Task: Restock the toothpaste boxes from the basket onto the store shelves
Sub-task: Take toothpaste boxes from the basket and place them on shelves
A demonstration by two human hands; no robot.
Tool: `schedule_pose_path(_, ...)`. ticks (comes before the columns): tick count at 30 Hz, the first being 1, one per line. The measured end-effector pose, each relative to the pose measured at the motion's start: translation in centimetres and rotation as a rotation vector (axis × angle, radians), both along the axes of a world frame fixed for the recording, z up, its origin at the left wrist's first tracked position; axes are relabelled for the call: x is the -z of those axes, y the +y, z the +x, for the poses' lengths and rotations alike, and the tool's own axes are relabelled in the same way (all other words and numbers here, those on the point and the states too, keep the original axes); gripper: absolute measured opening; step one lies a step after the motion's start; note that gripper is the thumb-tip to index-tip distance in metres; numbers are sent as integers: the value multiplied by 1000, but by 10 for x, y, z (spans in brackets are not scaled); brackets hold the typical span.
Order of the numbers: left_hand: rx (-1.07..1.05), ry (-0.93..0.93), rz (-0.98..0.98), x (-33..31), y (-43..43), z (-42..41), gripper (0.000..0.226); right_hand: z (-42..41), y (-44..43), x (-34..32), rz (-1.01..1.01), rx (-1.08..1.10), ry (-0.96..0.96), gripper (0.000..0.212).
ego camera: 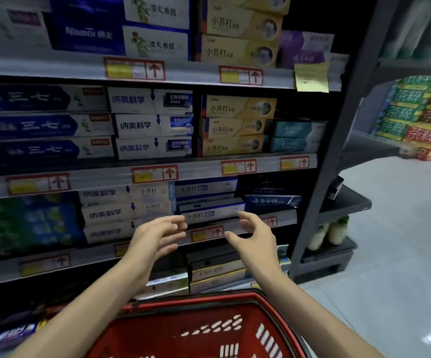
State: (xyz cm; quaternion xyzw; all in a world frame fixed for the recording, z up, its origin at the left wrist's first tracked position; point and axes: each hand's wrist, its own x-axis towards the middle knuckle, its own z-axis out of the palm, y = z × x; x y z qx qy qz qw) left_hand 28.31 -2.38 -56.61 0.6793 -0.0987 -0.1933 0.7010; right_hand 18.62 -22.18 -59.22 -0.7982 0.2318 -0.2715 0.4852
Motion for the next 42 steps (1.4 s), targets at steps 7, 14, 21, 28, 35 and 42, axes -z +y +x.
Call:
schedule_pose_path(7,103,-19,116,24,27,-21,27,-45,24,22,-66,-128,128,49)
schedule_pose_path(14,185,33,334,71,52,-39,25,-62,41,106,-112,-416,541,37)
schedule_pose_path(21,324,29,497,101,50,-46,25,-59,44,213,-340,-746,1269,48)
schedule_pose_path(28,347,26,573,118,54,-40,28,-75,41,320,-685,-800,1403,65)
schedule_pose_path(35,332,41,601,127,65,-23,29,-70,36,362,-794,-837,1440,93)
schedule_pose_path(42,334,53,612,131,67,-23,27,-57,29,366,-431,-752,1448,101)
